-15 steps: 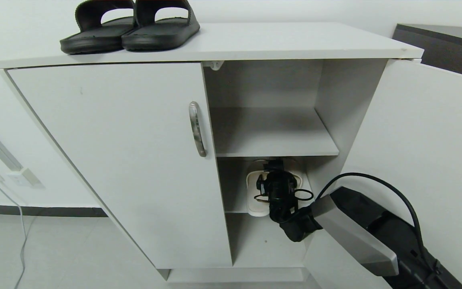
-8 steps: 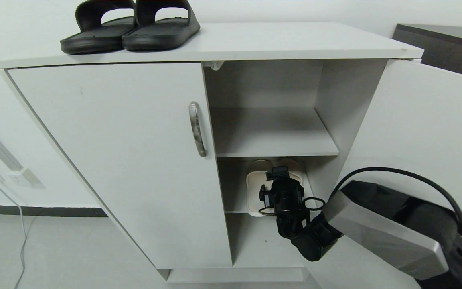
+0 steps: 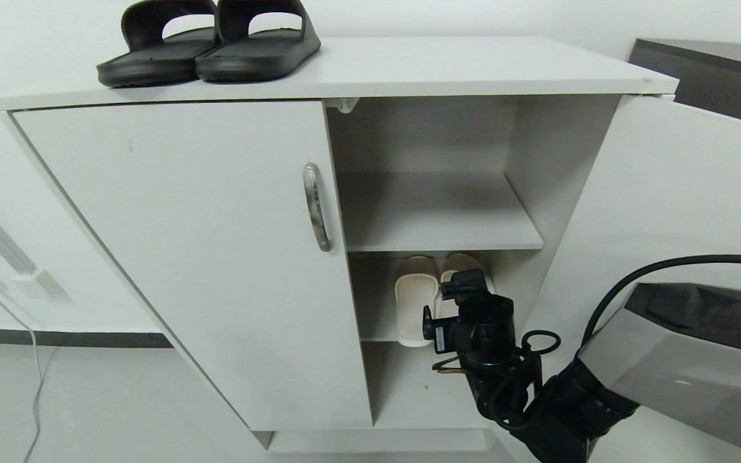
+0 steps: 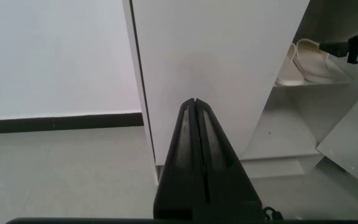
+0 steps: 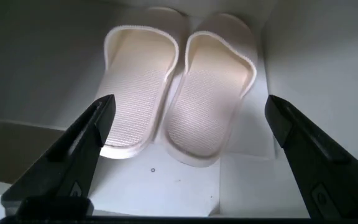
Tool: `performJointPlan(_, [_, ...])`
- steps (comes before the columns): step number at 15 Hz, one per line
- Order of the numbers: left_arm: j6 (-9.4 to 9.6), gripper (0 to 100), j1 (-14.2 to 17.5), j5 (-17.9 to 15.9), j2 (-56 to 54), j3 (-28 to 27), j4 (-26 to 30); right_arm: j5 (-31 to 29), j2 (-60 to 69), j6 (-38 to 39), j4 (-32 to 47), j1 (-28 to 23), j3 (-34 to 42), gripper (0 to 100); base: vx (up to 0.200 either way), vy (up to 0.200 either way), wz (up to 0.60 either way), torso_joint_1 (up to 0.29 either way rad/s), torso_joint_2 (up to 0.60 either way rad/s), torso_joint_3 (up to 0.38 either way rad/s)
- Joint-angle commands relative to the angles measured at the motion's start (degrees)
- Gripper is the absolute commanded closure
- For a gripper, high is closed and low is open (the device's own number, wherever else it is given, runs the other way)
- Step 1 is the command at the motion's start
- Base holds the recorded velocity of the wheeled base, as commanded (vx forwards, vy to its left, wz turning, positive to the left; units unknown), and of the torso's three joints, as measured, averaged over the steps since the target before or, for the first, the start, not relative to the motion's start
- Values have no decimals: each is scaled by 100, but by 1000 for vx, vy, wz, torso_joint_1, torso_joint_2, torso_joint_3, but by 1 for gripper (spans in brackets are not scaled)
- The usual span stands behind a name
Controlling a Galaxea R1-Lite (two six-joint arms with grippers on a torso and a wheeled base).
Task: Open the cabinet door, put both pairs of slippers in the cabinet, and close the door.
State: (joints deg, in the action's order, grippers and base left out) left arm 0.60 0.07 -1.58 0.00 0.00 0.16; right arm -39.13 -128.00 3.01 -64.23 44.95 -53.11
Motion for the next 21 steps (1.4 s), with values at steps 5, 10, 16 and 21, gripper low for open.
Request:
performJointPlan(5, [-7,100,1,0,0,0,2,-7,118,7,-2,49,47,0,-200,0,0,1,1,4])
performJointPlan(10, [-7,100,1,0,0,0,2,-7,135,7,-37,49,91,0,-40,0,0,0,0,0])
performJointPlan(16, [2,100,1,0,9,0,2,-7,223,-2,-54,93,205,0,0,0,0,0,0,0])
performJointPlan(21, [11,100,1,0,0,0,2,-24,241,-11,-89,120,249,0,0,0,0,0,0,0])
